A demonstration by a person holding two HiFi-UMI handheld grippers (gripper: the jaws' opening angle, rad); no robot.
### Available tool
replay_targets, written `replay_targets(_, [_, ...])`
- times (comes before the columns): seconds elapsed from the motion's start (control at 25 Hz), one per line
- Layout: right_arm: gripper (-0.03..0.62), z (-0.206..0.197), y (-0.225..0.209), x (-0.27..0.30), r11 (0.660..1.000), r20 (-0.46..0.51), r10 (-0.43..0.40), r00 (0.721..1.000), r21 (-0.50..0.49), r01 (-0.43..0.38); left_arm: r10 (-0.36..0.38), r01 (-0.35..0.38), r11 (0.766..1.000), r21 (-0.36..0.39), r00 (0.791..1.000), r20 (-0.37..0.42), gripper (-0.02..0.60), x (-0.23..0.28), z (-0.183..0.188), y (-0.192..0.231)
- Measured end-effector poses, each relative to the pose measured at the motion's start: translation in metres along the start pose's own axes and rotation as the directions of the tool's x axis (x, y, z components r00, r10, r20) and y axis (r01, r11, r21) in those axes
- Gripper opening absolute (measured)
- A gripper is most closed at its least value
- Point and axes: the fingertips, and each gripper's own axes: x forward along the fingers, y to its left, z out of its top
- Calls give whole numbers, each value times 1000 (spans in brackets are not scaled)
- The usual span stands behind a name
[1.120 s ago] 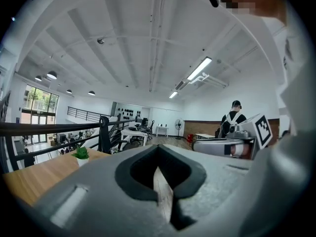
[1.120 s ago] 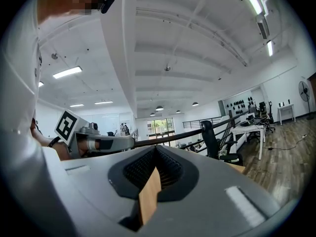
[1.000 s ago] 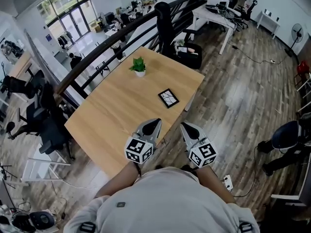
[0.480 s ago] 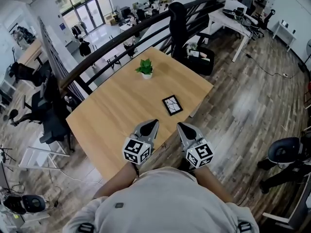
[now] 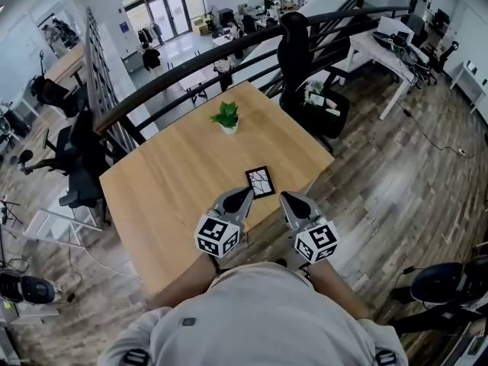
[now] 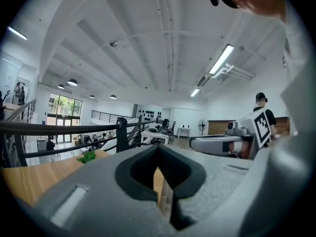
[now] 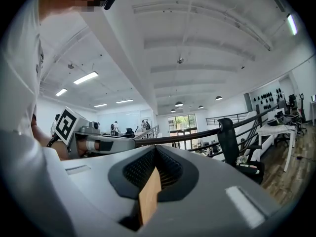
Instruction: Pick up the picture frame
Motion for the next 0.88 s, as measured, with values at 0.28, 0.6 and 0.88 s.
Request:
replay_targets(0.28, [11, -9, -49, -8, 997, -42, 75, 996, 19, -75, 85, -85, 996, -33, 996, -9, 3, 36, -9, -11])
replay_targets(0.6, [11, -28, -79, 17, 993, -79, 100, 992, 67, -95, 123, -124, 991, -44, 992, -36, 3, 59, -17, 10])
replay_targets(0.88, [11, -48, -93, 53, 991, -129, 107, 986, 90, -96, 136, -144, 986, -87, 987, -85, 3, 78, -35, 47])
